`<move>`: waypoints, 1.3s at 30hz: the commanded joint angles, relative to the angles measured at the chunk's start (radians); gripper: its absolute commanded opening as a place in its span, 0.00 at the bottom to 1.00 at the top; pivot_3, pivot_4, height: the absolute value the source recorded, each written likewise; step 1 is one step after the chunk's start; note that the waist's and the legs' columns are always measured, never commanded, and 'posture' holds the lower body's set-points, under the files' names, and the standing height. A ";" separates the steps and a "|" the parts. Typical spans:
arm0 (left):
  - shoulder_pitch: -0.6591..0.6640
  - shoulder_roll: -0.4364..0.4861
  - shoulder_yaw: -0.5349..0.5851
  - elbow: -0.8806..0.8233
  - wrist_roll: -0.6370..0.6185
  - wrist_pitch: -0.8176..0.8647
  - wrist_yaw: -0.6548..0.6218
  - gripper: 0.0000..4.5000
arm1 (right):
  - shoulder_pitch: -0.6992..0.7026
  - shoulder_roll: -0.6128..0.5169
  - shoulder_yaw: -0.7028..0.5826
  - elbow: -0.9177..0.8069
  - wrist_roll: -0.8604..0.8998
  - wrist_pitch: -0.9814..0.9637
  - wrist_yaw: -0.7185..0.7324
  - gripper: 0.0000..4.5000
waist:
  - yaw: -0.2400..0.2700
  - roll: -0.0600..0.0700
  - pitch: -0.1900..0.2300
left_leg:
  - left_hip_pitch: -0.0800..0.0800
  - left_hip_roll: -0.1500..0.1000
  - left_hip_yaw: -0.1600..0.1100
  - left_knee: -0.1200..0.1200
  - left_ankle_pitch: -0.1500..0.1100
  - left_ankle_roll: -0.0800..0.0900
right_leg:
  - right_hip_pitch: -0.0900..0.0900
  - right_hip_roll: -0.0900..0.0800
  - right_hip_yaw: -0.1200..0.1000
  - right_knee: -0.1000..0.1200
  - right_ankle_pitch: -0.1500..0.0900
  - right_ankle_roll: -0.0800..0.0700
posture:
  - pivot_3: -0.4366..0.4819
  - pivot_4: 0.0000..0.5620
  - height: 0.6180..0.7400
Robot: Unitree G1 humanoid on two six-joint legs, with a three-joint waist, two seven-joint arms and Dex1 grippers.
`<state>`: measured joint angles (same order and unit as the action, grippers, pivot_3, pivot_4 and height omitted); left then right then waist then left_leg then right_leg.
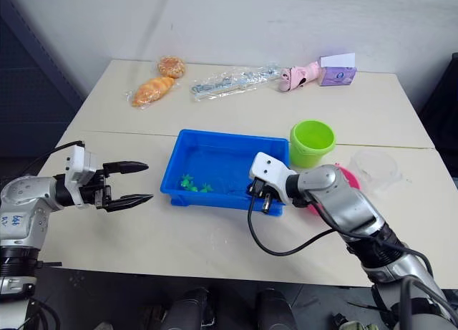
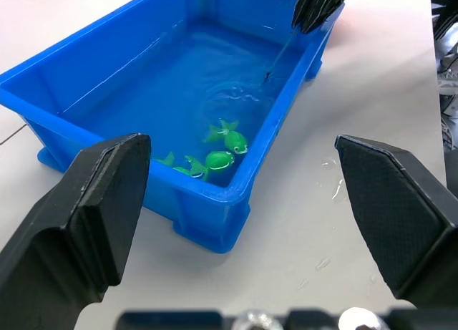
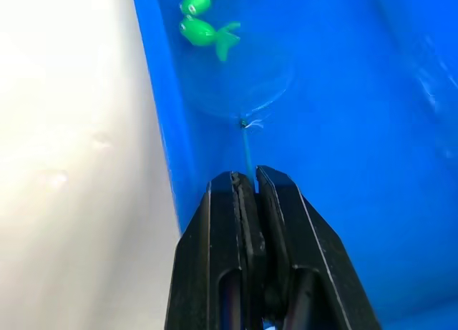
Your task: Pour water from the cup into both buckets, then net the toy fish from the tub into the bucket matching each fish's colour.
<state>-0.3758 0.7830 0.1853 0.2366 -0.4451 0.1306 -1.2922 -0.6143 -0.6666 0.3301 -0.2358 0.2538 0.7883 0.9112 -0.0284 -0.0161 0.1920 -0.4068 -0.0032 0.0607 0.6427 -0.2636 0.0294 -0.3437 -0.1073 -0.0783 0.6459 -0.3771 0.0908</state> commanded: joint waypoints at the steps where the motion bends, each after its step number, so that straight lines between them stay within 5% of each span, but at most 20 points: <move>1: -0.031 0.011 -0.004 -0.005 0.006 -0.019 -0.012 0.99 | 0.016 0.013 -0.069 -0.042 0.064 0.040 0.011 0.00 | 0.000 0.000 0.000 | 0.000 0.000 0.000 0.000 0.000 0.000 | 0.000 0.000 0.000 0.000 0.000 0.000 | 0.48 0.27 1.00; 14: -0.063 -0.010 -0.017 0.028 0.014 -0.046 -0.019 0.99 | 0.077 0.066 -0.215 -0.049 0.174 0.083 -0.048 0.00 | 0.000 0.000 0.000 | 0.000 0.000 0.000 -0.002 0.000 0.000 | 0.000 0.000 0.000 0.000 0.000 0.000 | 0.48 0.27 1.00; 24: -0.145 -0.094 -0.020 0.010 -0.047 0.068 0.028 0.99 | 0.171 -0.019 -0.387 -0.200 0.258 0.085 -0.068 0.00 | 0.004 0.000 0.000 | 0.000 0.000 0.000 -0.002 0.000 0.000 | 0.000 0.000 0.000 -0.001 0.000 0.000 | 0.48 0.27 1.00; 31: -0.242 -0.221 -0.052 -0.011 -0.087 0.157 0.080 0.99 | 0.281 -0.100 -0.644 -0.306 0.327 0.118 -0.136 0.00 | 0.012 0.000 0.000 | 0.000 -0.001 0.000 -0.002 0.000 0.000 | 0.001 0.000 -0.001 -0.001 0.000 0.001 | 0.48 0.27 1.00; 39: -0.306 -0.315 -0.080 0.025 -0.085 0.163 0.094 0.99 | 0.323 -0.164 -0.835 -0.232 0.318 0.136 -0.233 0.00 | 0.023 0.000 0.000 | 0.000 0.000 0.001 -0.002 0.002 -0.001 | 0.001 0.002 0.000 -0.002 0.000 0.001 | 0.48 0.27 1.00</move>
<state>-0.6644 0.4700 0.0974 0.2617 -0.5086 0.2962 -1.2065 -0.2902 -0.8071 -0.4472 -0.4806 0.5790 0.9215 0.7058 -0.0049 -0.0166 0.1924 -0.4066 -0.0036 0.0616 0.6408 -0.2619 0.0287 -0.3421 -0.1055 -0.0786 0.6439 -0.3766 0.0920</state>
